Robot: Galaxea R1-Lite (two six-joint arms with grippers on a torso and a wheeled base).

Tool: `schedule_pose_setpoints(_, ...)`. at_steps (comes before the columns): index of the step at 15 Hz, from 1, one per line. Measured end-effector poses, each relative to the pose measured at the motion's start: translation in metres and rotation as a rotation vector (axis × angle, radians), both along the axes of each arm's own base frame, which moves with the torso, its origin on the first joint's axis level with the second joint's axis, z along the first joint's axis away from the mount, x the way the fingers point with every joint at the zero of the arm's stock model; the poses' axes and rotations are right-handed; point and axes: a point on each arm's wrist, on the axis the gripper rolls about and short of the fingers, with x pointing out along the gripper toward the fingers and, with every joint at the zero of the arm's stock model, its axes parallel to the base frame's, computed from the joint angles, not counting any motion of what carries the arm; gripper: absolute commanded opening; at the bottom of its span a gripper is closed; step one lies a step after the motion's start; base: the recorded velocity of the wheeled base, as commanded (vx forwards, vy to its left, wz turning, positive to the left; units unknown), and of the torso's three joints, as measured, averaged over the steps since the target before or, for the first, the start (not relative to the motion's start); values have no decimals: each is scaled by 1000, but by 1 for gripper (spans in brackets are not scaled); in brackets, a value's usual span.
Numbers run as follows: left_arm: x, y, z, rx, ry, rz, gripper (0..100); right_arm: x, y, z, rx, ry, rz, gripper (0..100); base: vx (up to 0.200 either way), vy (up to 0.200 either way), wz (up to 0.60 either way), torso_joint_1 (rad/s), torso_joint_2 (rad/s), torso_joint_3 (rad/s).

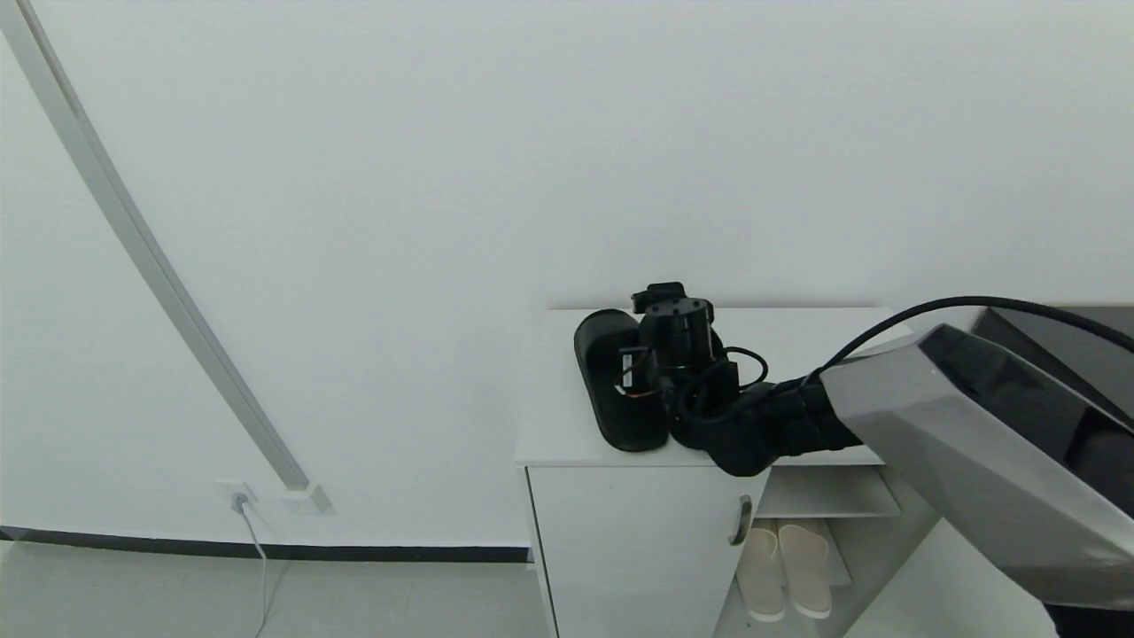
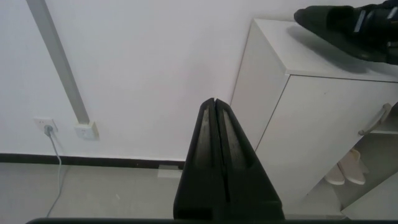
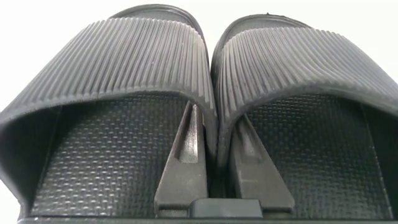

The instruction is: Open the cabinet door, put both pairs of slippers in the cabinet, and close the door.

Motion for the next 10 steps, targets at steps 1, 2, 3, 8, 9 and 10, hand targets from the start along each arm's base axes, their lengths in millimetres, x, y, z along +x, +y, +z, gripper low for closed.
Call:
schedule_pose_setpoints(1, 0, 0, 0, 0, 0, 0, 0, -7, -5, 7, 2, 3, 16, 0, 0, 0, 0, 0, 0, 0)
schedule_pose_setpoints(2, 0, 0, 0, 0, 0, -1, 0, -16, -11, 12, 2, 9, 38, 0, 0, 0, 0, 0, 0, 0)
schedule_pose_setpoints(3, 0, 0, 0, 0, 0, -1, 0, -27, -18, 17, -1, 20, 62, 0, 0, 0, 0, 0, 0, 0)
schedule_pose_setpoints(8, 0, 0, 0, 1, 0, 0, 0, -96, -65, 46, 6, 57, 250, 0, 0, 0, 0, 0, 0, 0)
schedule_pose_setpoints(9, 0, 0, 0, 1, 0, 0, 0, -114, -74, 50, 9, 65, 301, 0, 0, 0, 0, 0, 0, 0)
schedule_pose_setpoints(10, 0, 0, 0, 1, 0, 0, 0, -134, -82, 54, 10, 74, 356, 0, 0, 0, 0, 0, 0, 0)
